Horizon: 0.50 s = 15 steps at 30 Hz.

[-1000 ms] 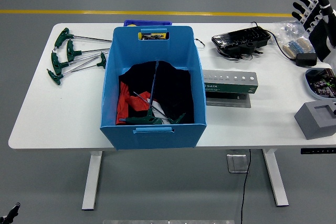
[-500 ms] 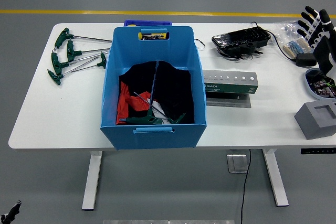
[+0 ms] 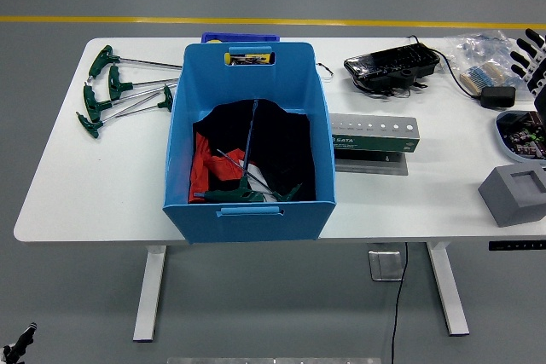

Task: Lift tool from toolbox,place it in box,lift tool from toolbox,place it in box

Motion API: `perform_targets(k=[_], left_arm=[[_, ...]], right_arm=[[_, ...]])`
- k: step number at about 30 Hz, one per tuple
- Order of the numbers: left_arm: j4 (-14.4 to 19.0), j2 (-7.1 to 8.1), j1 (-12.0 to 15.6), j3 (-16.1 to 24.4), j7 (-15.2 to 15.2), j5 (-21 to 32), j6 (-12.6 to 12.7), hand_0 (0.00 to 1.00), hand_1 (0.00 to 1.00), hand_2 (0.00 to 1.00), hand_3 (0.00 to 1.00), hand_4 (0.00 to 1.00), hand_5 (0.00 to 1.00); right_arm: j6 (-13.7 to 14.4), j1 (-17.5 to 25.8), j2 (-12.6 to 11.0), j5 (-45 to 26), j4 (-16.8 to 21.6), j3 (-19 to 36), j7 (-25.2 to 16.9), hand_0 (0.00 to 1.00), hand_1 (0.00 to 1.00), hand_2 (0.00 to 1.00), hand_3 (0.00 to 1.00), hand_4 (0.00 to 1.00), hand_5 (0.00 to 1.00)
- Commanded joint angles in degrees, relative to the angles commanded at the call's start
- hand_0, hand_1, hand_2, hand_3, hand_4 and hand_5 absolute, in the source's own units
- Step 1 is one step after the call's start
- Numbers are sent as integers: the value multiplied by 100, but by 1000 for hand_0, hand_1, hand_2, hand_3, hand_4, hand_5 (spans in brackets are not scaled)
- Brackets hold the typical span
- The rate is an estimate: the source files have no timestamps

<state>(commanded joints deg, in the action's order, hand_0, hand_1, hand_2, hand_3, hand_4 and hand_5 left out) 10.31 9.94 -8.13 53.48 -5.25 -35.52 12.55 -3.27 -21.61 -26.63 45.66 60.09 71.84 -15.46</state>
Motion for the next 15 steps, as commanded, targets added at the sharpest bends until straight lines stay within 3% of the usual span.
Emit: perform_targets(k=[15], left_arm=[[0, -7, -34, -81, -1, 80, 4, 888, 901, 907, 754, 699, 791]], right_arm=[[-18, 51, 25, 22, -108, 319, -4, 998, 937, 953, 998, 998, 998]])
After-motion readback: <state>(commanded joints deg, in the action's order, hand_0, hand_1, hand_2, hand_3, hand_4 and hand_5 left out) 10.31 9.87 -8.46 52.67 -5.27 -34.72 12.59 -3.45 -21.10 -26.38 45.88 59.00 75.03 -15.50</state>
